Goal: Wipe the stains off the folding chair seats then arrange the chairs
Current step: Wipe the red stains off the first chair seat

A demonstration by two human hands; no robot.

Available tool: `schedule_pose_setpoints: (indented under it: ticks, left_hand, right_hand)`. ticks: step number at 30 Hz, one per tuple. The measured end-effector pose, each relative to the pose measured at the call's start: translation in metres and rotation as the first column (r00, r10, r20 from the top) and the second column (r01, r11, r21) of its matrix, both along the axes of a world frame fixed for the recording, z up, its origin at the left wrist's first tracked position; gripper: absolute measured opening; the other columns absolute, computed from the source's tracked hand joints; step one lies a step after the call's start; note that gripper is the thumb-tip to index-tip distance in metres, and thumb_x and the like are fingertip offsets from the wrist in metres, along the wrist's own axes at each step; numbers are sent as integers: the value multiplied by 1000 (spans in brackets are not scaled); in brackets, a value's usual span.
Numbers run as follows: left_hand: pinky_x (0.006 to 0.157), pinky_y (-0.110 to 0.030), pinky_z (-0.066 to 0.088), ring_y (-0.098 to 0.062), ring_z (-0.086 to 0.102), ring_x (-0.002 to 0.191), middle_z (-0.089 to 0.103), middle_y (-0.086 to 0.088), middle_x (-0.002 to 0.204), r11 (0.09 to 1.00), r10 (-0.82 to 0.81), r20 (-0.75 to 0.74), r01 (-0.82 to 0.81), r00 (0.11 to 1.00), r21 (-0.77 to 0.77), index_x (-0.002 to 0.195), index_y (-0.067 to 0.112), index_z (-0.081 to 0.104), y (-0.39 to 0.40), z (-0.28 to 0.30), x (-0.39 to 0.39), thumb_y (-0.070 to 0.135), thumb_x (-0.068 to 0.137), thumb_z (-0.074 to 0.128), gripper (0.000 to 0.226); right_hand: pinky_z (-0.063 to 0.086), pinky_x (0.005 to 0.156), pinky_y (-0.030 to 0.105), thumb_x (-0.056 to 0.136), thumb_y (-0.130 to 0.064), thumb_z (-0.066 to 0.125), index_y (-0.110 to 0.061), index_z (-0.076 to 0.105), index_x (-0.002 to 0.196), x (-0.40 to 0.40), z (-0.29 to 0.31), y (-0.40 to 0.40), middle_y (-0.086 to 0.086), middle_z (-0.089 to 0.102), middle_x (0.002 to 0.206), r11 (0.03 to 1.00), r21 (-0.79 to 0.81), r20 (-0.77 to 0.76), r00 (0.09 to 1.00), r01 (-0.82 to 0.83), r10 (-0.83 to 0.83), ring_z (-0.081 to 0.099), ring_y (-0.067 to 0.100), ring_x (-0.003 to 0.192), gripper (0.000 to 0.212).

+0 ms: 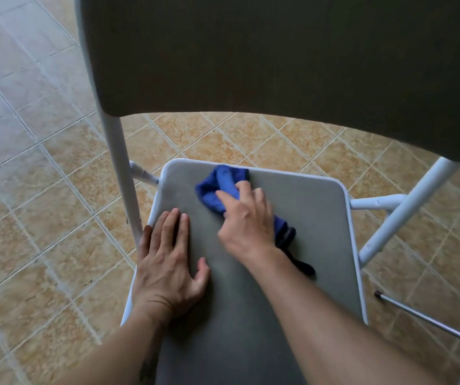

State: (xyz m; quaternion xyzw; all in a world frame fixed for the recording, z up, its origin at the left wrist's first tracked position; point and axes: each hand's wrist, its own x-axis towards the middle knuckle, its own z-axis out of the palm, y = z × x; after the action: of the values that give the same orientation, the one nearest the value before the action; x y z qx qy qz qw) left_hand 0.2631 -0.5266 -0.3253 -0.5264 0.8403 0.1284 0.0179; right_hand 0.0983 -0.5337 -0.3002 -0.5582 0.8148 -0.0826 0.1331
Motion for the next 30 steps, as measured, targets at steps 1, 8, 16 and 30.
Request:
schedule_pose_setpoints:
  ticks: [1,8,16,30]
  left_hand:
    - [118,-50,20,-27,25,146,32,-11,155,1000,0,4,0,1000,-3,147,8,36,0,0,0,54,72,46,89]
    - [120,-47,16,-25,21,147,29,-9,155,999,-13,12,13,1000,-34,149,10,32,-1,2,-2,56,76,41,87]
    - [122,-45,3,-24,7,149,16,-10,160,997,-76,42,76,996,-1,153,11,20,-5,-1,2,60,79,31,90]
    - [112,-39,38,-29,41,139,30,-13,157,989,148,-210,-145,966,32,147,4,37,46,1,64,42,82,41,75]
  right_hand:
    - [37,89,44,81,-20,54,-30,54,134,13,1,-1,8,42,132,994,6,25,994,-108,108,41,34,108,54]
    - [38,86,43,84,-17,55,-32,48,142,-60,-8,58,8,46,131,999,-9,-91,995,51,-51,44,35,102,60]
    - [41,89,50,82,-7,64,-23,63,130,-90,-6,140,17,51,127,949,-45,-199,929,311,-313,47,42,103,51]
    - [36,85,44,84,-28,55,-27,43,141,86,14,29,10,39,133,924,74,-176,907,-375,382,40,35,108,58]
